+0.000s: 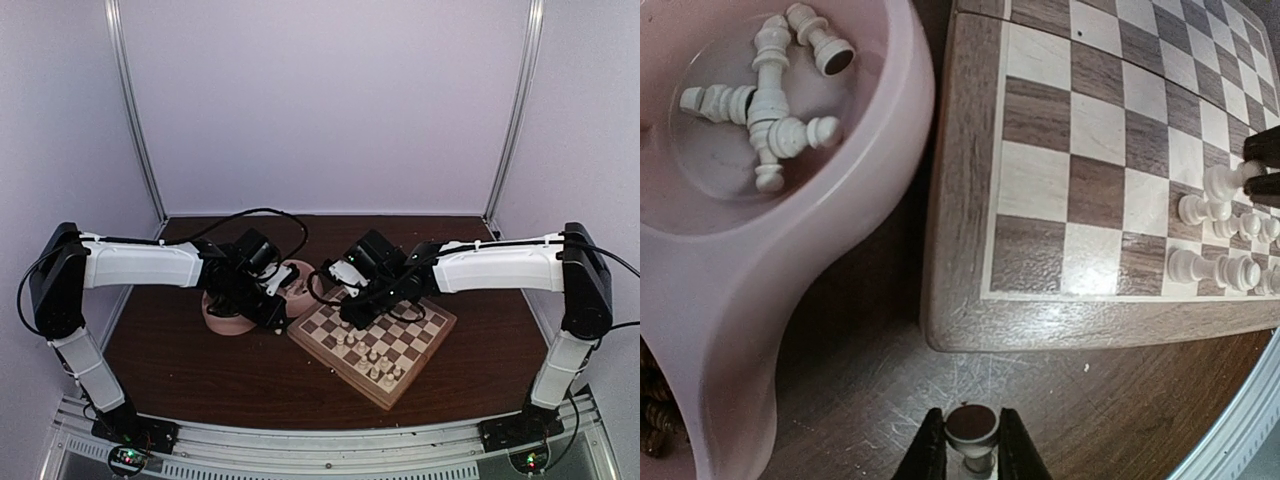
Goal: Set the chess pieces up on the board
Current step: Place the pawn at c2.
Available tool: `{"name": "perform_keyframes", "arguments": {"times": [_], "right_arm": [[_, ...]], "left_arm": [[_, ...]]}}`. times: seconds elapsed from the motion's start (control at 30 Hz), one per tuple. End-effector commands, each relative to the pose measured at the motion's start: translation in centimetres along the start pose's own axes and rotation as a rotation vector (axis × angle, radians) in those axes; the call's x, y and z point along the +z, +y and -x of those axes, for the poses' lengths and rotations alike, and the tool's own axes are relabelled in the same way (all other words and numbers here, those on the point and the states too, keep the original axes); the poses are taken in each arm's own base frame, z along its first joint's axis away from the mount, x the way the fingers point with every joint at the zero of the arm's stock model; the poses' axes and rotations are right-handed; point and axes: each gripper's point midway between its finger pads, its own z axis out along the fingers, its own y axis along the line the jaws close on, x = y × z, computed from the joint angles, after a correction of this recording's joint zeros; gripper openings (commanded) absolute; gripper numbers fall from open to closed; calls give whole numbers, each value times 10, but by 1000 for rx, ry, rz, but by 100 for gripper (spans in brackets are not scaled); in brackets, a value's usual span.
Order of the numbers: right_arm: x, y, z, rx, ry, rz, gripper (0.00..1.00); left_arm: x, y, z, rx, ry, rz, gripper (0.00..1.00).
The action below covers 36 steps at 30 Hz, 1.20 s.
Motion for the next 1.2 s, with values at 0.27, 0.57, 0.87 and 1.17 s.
{"name": "perform_keyframes", "arguments": {"times": [0.27, 0.57, 0.87, 1.17], "right_arm": [[22, 15, 1, -2, 20, 58, 10], [28, 17, -6, -17, 51, 58, 10], [32, 17, -5, -27, 53, 54, 11], [36, 12, -6, -36, 59, 22, 12]], "left_arm": [[-12, -12, 15, 23, -46, -53, 12], [-11, -13, 13, 23, -41, -59, 12], [-10, -15, 13, 22, -36, -70, 12], [-10, -15, 11, 22, -33, -71, 12]]}}
